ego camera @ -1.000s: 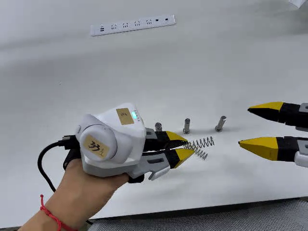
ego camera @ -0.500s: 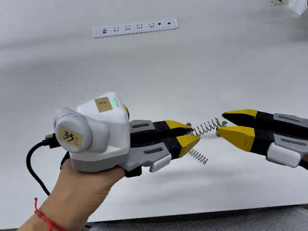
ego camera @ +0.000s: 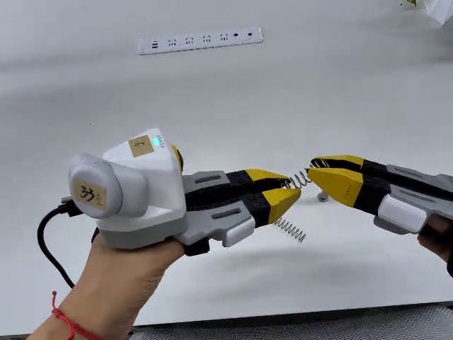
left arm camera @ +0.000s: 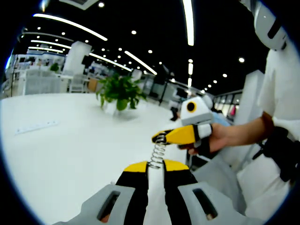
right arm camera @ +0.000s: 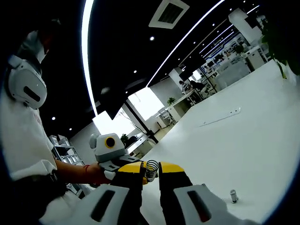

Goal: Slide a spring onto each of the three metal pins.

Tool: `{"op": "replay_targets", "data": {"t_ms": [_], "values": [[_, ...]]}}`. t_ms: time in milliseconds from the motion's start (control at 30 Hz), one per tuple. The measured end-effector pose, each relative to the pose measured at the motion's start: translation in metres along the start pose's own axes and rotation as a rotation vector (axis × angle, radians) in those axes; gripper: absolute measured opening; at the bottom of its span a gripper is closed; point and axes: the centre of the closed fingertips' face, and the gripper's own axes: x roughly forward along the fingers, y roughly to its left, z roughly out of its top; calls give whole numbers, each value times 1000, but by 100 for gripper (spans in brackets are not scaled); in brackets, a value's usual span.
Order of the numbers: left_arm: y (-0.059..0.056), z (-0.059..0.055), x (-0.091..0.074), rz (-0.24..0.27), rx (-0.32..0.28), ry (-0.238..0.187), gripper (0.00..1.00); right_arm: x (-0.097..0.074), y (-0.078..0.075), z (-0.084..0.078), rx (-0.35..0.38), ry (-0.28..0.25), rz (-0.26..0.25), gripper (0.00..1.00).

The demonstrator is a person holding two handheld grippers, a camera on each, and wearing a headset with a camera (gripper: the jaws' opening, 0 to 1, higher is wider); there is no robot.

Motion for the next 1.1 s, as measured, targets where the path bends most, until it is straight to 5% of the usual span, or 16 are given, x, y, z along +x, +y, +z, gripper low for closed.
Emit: {"op": "replay_targets", "data": {"t_ms": [567,1100], "values": [[-4,-2,2,-16,32,18,12,0,2,0,-3,38,10,12],[-10,-13,6,-32,107,82,12,0,6,-9,-109,191,30,12]]}}
